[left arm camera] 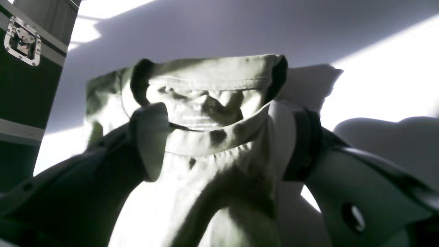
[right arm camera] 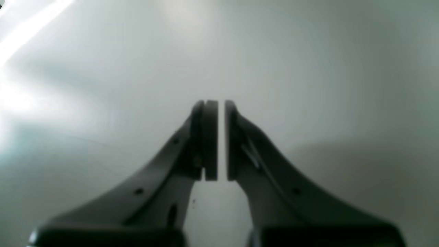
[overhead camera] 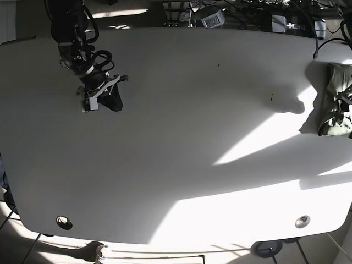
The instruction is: Fold the T-shirt properly
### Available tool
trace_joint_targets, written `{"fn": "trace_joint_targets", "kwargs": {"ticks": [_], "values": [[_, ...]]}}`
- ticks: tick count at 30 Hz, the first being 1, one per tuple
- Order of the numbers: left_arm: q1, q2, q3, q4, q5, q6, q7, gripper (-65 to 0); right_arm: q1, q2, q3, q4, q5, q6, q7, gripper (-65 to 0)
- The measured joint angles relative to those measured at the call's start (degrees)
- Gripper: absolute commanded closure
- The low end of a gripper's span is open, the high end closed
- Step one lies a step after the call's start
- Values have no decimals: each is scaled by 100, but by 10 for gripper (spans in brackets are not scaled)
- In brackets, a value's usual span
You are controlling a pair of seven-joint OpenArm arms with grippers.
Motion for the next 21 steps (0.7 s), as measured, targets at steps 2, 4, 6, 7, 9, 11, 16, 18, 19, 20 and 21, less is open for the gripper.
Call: {"fn": "trace_joint_targets", "kwargs": {"ticks": [2,4,6,7,9,11,16,18,19,20,21], "values": [[61,560,39,592,98,236,-98,-421,-133,-87,-2,-2,-857,-254,378,-36],[162,1043,52,1329,470,511,-496,-421,-308,-192,63,-4,-1493,-439,708,-36],[315,1547,4,2004,1121,726,-614,-421,-542,-321,466,-4,-1733,-426,1084,-36],[442,1862,-28,2308,1384,839,-590,-421,-649,-415,715,-4,-1746,-472,1200,-36],[857,2684,-59,3045,1873,894,-529,-421,-898,-568,1187,-4,-1805,-348,1482,-36],[1215,3283,-55,3615,2092,894,-507,-421,-1110,-575,1349,-4,-1808,-52,1615,-36],[2682,4557,-94,4789,2310,977,-581,-419,-2181,-632,1694,0,-1808,184,2343,-36],[3198,4839,-94,4929,2310,946,-568,-407,-2553,-610,1711,0,-1808,186,2627,-36],[3429,4970,-98,4970,2310,975,-568,-388,-2750,-614,1707,0,-1808,188,2782,-36],[3676,5082,-122,5014,2310,988,-570,-364,-2968,-621,1705,4,-1808,192,2938,-36],[3941,5163,-131,5056,2308,988,-579,-340,-3202,-623,1687,24,-1808,192,3069,-36]]}}
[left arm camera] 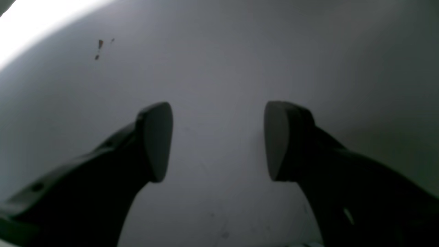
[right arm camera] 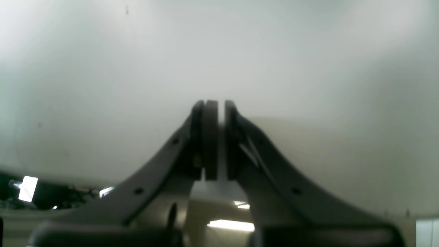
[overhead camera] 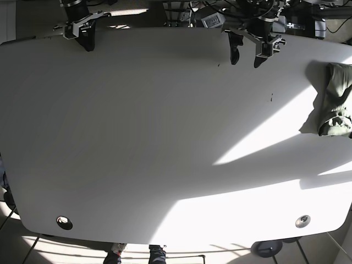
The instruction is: Fold the T-shirt properly
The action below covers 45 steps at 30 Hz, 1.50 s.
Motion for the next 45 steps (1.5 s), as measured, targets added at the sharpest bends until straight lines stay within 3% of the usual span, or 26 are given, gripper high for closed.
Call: {"fn": "trace_joint_targets", "kwargs": {"ticks": [6,11,16,20,25,28,30,34,35,37,38,45], "values": [[1600,22,-20,-66,-2,15,-9,-306,-1244,33,-345,-114,0,11,503,-35],[1740,20,-2,-1209,-39,17,-31,-306,-1384,48,-1069,-1342,20,-13,898,-35],[654,-299,-17,-3115,-13,28,-76,-300,-361,20,-1648,-3187,2,-28,1106,-35],[-205,-678,-87,-4760,-35,50,-42,-221,640,-17,-1729,-4658,4,-46,1182,-35],[-1390,-1045,-83,-6500,-42,66,-83,-217,1550,-195,-1707,-5676,22,-17,1180,-35],[-2011,-1161,-52,-7392,-37,660,-238,-221,1919,-203,-1705,-6070,24,-37,1178,-35],[-2245,-1239,-39,-7890,-42,946,-726,-221,2133,-293,-1705,-6384,28,-57,1165,-35],[-2732,-1392,723,-8896,-37,1558,-1147,-222,2553,-463,-1707,-7025,4,-26,1143,-35],[-2848,-1405,929,-9108,-39,1751,-1311,-222,2614,-463,-1705,-7097,2,-61,1145,-35],[-3003,-1421,1244,-9346,-42,1930,-1580,-222,2662,-483,-1705,-7099,35,-450,1158,-35],[-3014,-1421,1270,-9348,-42,1930,-1600,-222,2662,-498,-1700,-7101,63,-538,1165,-35],[-2883,-1419,1311,-9368,-42,1954,-1851,-218,2583,-597,-1705,-7066,17,-573,1204,-35]]}}
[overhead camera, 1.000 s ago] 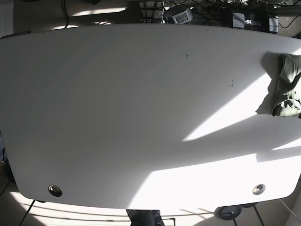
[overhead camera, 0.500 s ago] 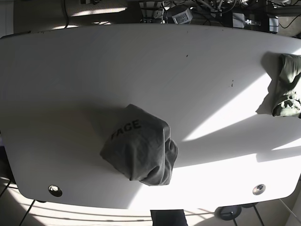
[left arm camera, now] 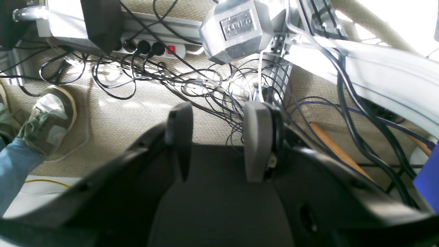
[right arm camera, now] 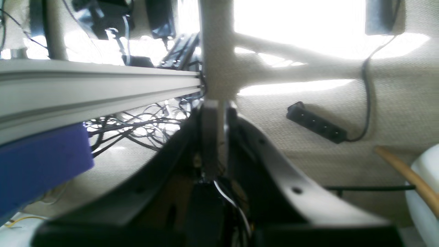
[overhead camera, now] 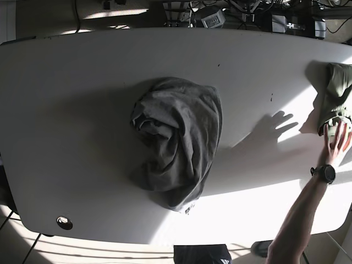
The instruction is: Fold the T-shirt properly
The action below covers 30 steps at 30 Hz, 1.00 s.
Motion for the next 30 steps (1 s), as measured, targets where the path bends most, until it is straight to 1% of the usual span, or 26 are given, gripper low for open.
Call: {"fn": "trace_joint_targets", "kwargs": {"ticks": [2,3,8,9,11,15,16,18,19,20,21,25,26,28,30], "values": [[210,15,0,245,-7,-4,-251,-218,-295,17,4,343,9,-26,87,-35],[509,13,0,616,-11,-7,-444,-218,-577,26,4,708,9,-22,129,-35],[1624,138,0,2092,-20,11,-426,-218,-1344,13,81,1635,4,-20,101,-35],[1908,173,0,2568,-20,-31,-428,-218,-1569,0,304,1902,2,9,109,-35],[2389,151,-2,3388,-24,-24,-431,-218,-1941,33,531,2326,13,0,109,-35],[3558,129,-22,5071,-42,-4,-411,-218,-2820,48,535,3547,4,28,107,-35],[3803,127,-22,5425,-44,-4,-424,-218,-2994,81,529,3770,0,68,109,-35],[4262,127,-22,6129,-46,-4,-424,-218,-3346,184,542,4216,-9,44,96,-35],[4564,129,-22,6603,-44,-2,-422,-218,-3585,223,573,4518,9,-9,90,-35],[4758,131,-22,6902,-55,-4,-417,-218,-3740,243,649,4719,4,7,83,-35],[5014,140,-22,7307,-229,-2,-404,-218,-3952,229,787,5031,-15,26,81,-35],[5574,94,-39,8349,-859,15,-402,-218,-4387,267,1032,5770,-17,28,42,-35],[5674,96,-70,8603,-925,13,-396,-218,-4494,262,1115,5993,-9,26,50,-35],[5858,107,-293,9119,-916,-46,-398,-219,-4651,264,1228,6387,-9,24,72,-35],[5899,120,-505,9571,-925,46,-391,-219,-4739,264,1266,6745,0,22,70,-35]]}}
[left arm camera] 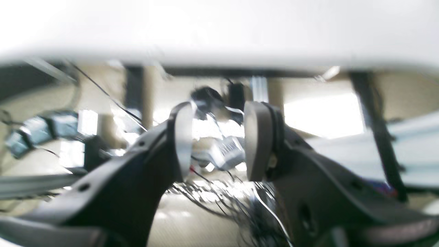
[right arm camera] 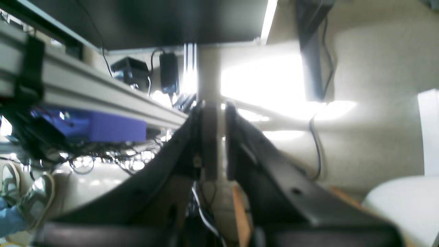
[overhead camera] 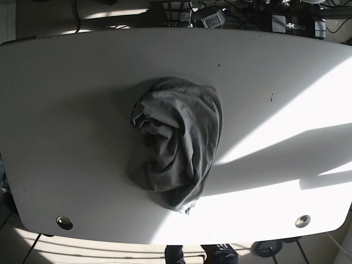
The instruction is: Fold the T-shirt properly
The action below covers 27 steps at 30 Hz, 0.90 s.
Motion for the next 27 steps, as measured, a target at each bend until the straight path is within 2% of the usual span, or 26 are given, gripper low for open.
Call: {"fn": "trace_joint_targets", "kwargs": {"ticks": [4,12,13,17,18,20,24,27], "values": [[-35,4,-175,542,-28,-70,-15,-221,-9,-13,-7,544,2,31,-4,-35],[-173,9,-208,597,-28,-50,2,-225,437,4,11,1456,7,2,-46,-35],[-197,7,-203,597,-28,-52,2,-235,516,-2,11,1519,9,-2,-42,-35],[-411,11,-205,597,-28,-50,9,-371,957,4,11,1602,7,0,-79,-40],[-492,46,-205,597,-28,-50,2,-381,1113,4,11,1602,4,0,-81,-41],[-664,186,-221,595,-31,-46,9,-381,1471,2,11,1609,2,2,-387,-41],[-1189,201,-205,579,-28,-42,28,-381,2232,2,-11,1722,2,9,-1335,-43],[-1770,437,-232,562,-24,-46,48,-379,2780,-4,-17,1845,-15,17,-2166,-43]]}}
